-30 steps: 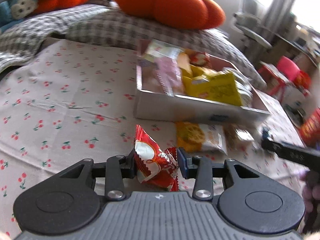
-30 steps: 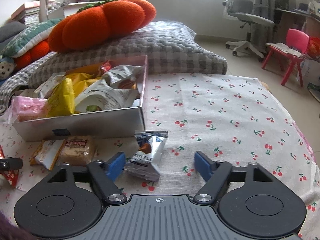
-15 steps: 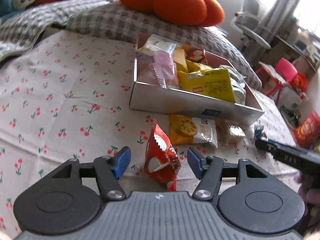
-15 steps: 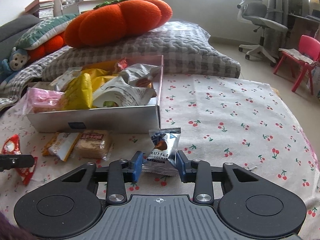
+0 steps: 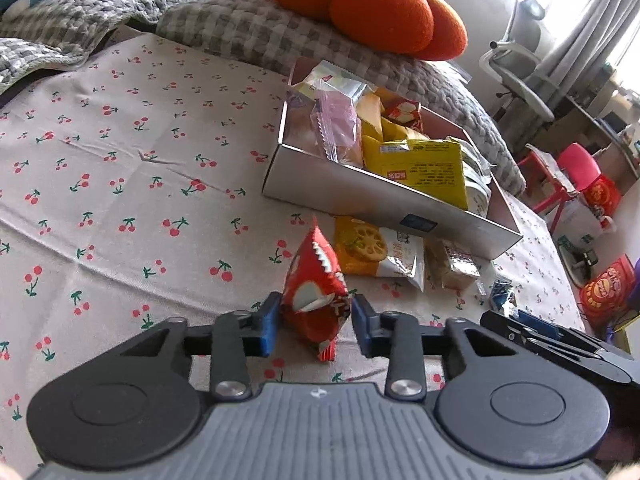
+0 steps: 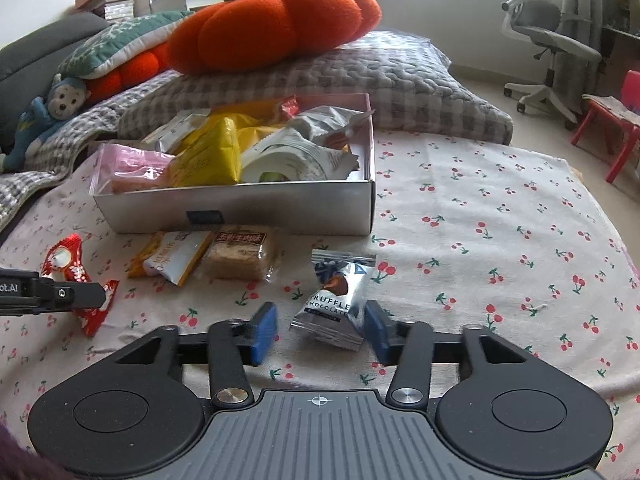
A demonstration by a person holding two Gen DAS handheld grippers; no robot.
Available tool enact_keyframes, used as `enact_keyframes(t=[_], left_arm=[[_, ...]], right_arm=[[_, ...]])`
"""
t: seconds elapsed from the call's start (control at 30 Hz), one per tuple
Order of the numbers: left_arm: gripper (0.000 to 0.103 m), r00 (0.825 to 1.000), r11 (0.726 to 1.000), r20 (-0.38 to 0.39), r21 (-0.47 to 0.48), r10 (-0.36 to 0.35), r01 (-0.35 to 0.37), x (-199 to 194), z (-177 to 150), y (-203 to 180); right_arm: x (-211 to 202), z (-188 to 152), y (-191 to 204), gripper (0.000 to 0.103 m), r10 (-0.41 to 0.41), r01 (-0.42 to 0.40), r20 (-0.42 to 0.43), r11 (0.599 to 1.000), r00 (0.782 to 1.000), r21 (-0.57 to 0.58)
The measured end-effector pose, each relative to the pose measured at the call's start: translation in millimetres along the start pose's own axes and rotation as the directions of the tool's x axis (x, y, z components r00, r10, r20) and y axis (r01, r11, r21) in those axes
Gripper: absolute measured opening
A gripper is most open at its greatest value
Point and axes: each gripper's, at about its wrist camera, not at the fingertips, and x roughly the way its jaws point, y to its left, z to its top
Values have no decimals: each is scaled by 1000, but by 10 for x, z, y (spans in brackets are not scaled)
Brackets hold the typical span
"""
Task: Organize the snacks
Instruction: 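Grasp the red candy with the left tool while the right tool grasps the truffle chocolate, then carry the red candy and truffle chocolate into the box and open both tools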
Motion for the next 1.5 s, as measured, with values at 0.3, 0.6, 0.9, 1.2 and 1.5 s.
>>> enact_keyframes(t=[0.3, 0.6, 0.9, 1.2, 1.5], left_arm=[[32, 1000, 1000, 6, 16, 2, -2, 7, -5, -9], [31, 1000, 1000, -3, 20, -10, 10, -3, 10, -25], [31, 1000, 998, 22, 64, -22, 20, -82, 58, -113], [31, 997, 993, 61, 116, -45, 37, -174, 150, -244], [31, 991, 989, 109, 132, -83, 68, -259, 329, -443]], right_arm=[[36, 17, 17, 54, -35, 35, 15, 999, 999, 8], [28, 37, 21, 28, -37, 37, 16, 999, 999, -17], [-73, 133, -7, 22, -12, 12, 48, 1000, 999, -5], [-223, 274, -54, 22, 16, -20, 94, 999, 995, 40], [-318, 500, -116, 22, 43, -56, 148, 995, 988, 86]])
